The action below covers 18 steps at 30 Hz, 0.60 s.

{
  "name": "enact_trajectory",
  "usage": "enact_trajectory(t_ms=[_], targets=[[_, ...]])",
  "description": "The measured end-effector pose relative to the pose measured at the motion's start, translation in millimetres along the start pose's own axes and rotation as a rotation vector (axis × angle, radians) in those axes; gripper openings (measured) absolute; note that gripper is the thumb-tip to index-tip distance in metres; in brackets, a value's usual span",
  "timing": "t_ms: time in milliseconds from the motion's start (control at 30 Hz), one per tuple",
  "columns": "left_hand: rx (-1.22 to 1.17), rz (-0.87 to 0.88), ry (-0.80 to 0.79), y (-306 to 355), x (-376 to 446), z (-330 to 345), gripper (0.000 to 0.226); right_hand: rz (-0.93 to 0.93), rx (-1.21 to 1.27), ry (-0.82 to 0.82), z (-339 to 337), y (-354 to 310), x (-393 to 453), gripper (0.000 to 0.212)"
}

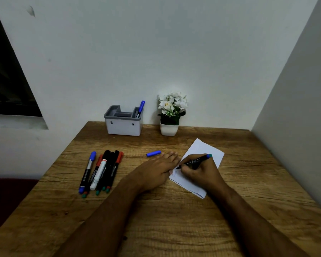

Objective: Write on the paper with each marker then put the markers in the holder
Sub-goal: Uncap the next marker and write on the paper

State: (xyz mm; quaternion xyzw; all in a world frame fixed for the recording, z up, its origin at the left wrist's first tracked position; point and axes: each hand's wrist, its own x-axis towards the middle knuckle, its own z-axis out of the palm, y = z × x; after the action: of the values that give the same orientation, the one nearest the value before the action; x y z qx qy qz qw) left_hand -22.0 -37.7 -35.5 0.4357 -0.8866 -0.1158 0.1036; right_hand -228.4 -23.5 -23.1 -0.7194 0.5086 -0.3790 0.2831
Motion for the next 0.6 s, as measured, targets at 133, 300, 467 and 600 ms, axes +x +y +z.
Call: enact_trajectory(t_ms=[133,300,467,600], targets=[[0.014,0.000,-0.012,1.1,0.0,-0.9,0.053,0.004,-0.003,0.007,0.5,0.4,0.3,0.009],[0.003,0.011,0.011,2.7,-1.4,-2.2,0.052,-0.013,0.003,0.020,0.5,-0.2,-0.1,0.012],[0.002,0.004,0.004,1.9,-1.2,-1.4,0.052,-0.007,0.010,0.019,0.1,0.2,-0.5,0.010],[0.004,0.000,-0.006,1.9,-0.4,-0.7,0.053,0.028,0.023,0.048,1.0,2.3,1.4,0.010]])
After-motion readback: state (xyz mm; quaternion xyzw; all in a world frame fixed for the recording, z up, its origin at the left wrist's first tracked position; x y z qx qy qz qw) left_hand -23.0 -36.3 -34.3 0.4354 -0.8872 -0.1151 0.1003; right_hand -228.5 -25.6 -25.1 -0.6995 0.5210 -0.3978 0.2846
